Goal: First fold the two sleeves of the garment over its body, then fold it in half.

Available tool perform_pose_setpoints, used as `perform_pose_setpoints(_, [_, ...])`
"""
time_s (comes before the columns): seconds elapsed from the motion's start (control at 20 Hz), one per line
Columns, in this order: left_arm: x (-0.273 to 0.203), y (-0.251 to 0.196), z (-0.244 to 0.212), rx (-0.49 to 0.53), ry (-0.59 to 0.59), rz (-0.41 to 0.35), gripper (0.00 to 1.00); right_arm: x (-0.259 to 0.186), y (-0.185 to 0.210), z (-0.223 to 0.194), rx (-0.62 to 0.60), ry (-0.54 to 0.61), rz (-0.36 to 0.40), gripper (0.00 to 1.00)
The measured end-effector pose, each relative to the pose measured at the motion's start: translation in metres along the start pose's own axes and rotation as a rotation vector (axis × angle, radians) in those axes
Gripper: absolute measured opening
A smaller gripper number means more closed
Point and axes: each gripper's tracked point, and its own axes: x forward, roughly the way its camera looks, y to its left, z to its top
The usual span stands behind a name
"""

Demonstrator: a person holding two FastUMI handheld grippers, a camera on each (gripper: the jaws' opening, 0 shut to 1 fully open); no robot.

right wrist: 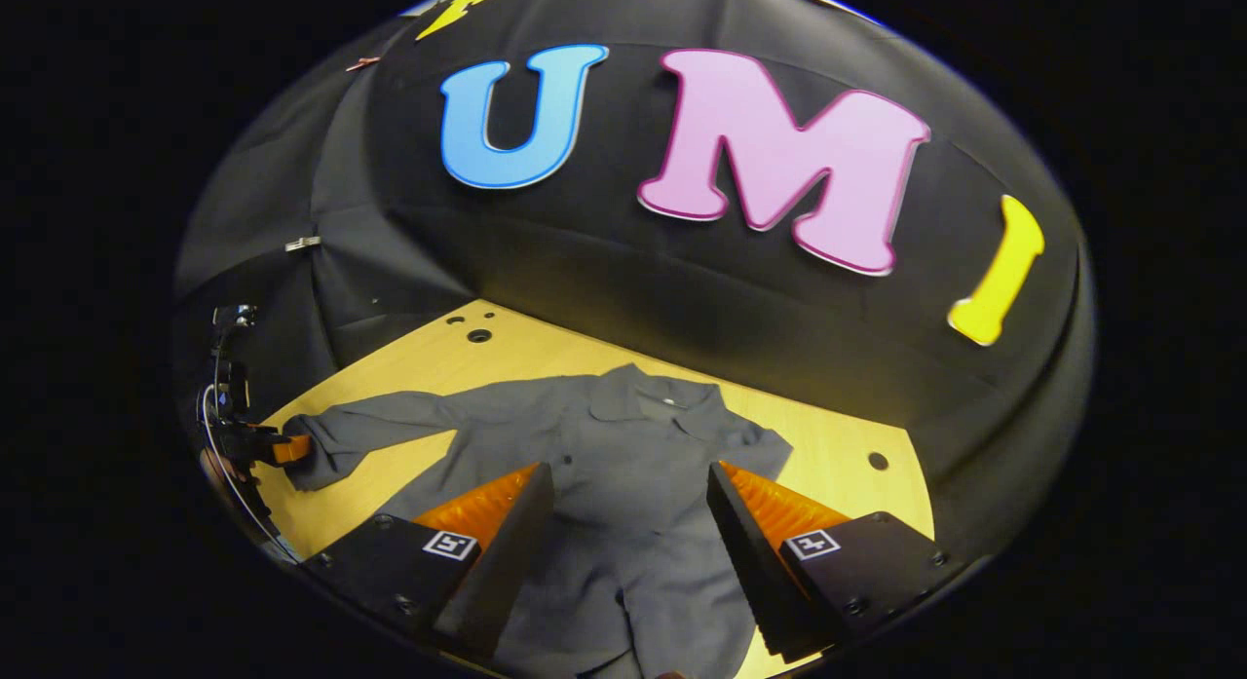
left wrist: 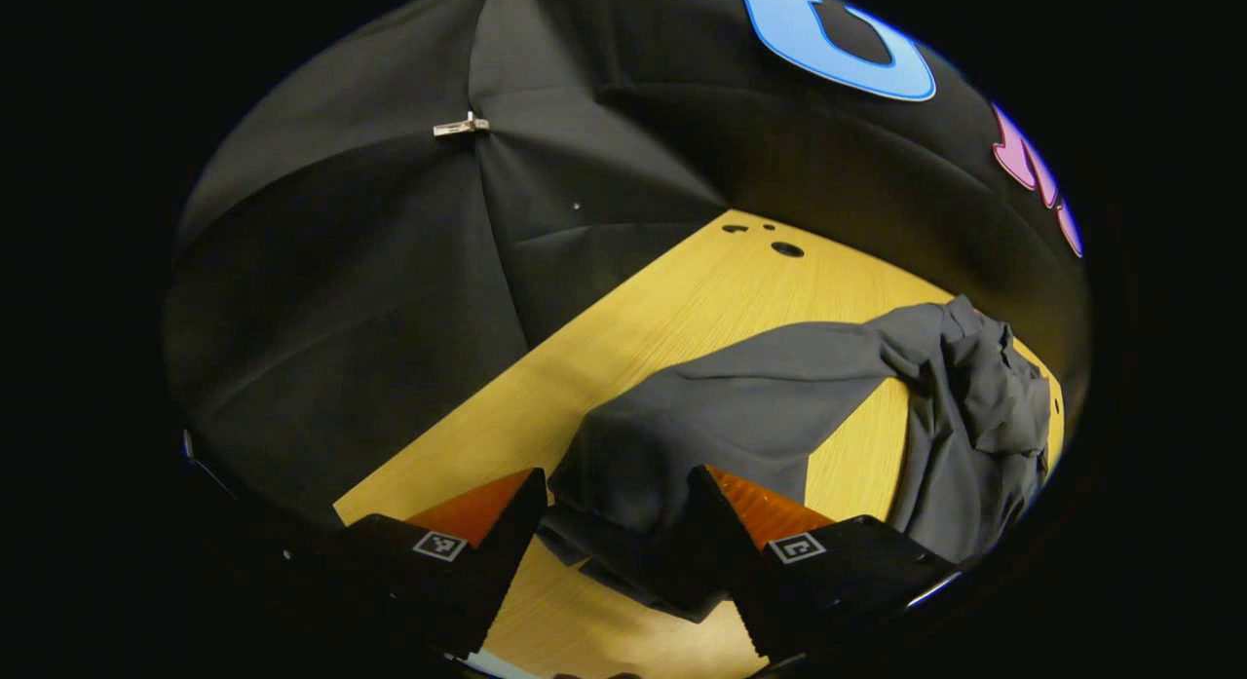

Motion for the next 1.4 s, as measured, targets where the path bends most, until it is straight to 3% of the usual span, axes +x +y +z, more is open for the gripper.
perform_pose_setpoints(0.35, [0.014, -0.006, -0.01, 0.131, 0.068, 0.007, 1.0, -0.044, -0.051, -0.018, 0.076, 0.025, -0.096, 0.98])
perform_pose_setpoints(0.45, [0.013, -0.013, -0.015, 0.14, 0.087, -0.022, 0.95, -0.048, -0.061, -0.012, 0.121, 0.006, -0.097, 0.98])
perform_pose_setpoints(0.55, [0.012, -0.02, -0.017, 0.145, 0.09, -0.062, 0.81, -0.05, -0.068, -0.008, 0.141, -0.015, -0.102, 0.98])
perform_pose_setpoints(0.6, [0.014, -0.031, -0.018, 0.143, 0.087, -0.102, 0.64, -0.052, -0.075, -0.008, 0.145, -0.024, -0.111, 0.98])
perform_pose_setpoints(0.7, [0.014, -0.033, -0.018, 0.157, 0.083, -0.103, 0.33, -0.057, -0.081, -0.011, 0.156, -0.023, -0.106, 0.98])
perform_pose_setpoints(0.8, [0.012, -0.038, -0.016, 0.196, 0.079, -0.086, 0.16, -0.06, -0.089, -0.015, 0.146, -0.023, -0.112, 0.98])
perform_pose_setpoints(0.9, [0.009, -0.043, -0.016, 0.198, 0.093, -0.096, 0.06, -0.063, -0.096, -0.018, 0.141, -0.025, -0.121, 0.98])
perform_pose_setpoints(1.0, [0.0, -0.051, -0.009, 0.169, 0.085, -0.138, 0.06, -0.066, -0.103, -0.023, 0.157, -0.025, -0.131, 0.98])
perform_pose_setpoints(1.4, [-0.037, -0.084, 0.072, 0.17, -0.04, -0.151, 0.05, -0.074, -0.131, -0.039, 0.175, -0.015, -0.162, 0.98])
